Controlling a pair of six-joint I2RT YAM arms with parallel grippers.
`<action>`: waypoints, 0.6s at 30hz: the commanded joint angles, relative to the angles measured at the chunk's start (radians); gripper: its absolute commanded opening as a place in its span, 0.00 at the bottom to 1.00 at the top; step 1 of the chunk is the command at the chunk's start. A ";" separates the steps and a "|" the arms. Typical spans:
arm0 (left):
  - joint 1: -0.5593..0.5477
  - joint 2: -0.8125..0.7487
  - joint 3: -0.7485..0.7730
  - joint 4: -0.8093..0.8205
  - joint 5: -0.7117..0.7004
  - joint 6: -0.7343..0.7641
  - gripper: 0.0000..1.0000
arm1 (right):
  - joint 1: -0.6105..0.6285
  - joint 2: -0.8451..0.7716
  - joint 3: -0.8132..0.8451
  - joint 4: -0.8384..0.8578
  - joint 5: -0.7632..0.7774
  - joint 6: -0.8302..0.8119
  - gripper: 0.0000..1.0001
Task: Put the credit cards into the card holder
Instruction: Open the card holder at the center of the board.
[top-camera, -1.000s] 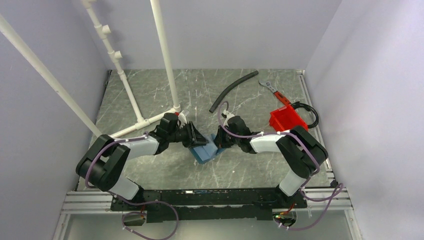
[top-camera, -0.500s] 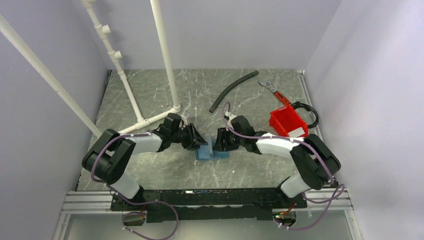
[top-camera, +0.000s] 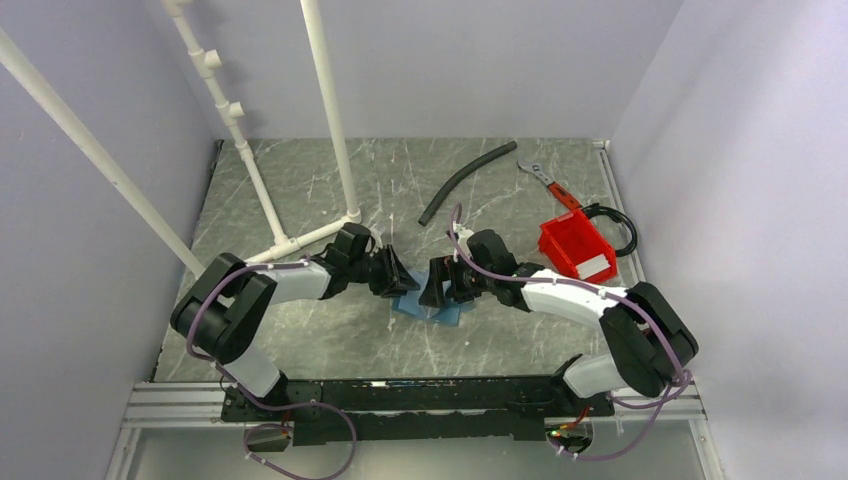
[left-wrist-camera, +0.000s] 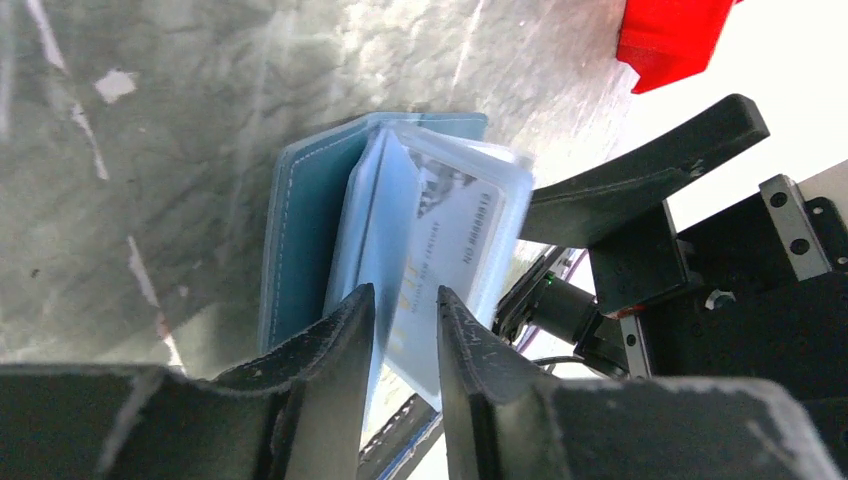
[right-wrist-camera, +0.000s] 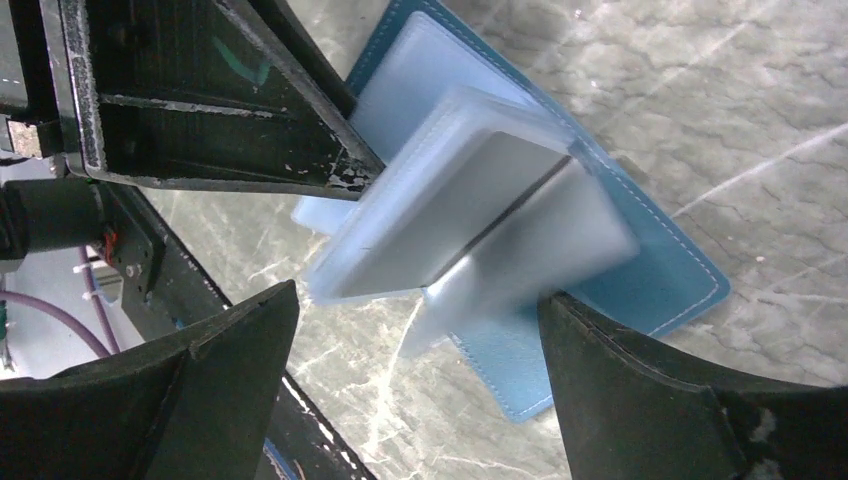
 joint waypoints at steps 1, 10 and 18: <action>-0.013 -0.060 0.051 -0.068 -0.028 0.038 0.31 | 0.011 -0.053 -0.002 0.062 -0.032 -0.010 0.93; -0.071 -0.030 0.125 -0.132 -0.051 0.069 0.14 | 0.026 -0.095 -0.003 0.014 0.069 -0.022 1.00; -0.091 0.003 0.146 -0.174 -0.079 0.080 0.10 | 0.028 -0.074 -0.009 0.000 0.146 -0.009 0.94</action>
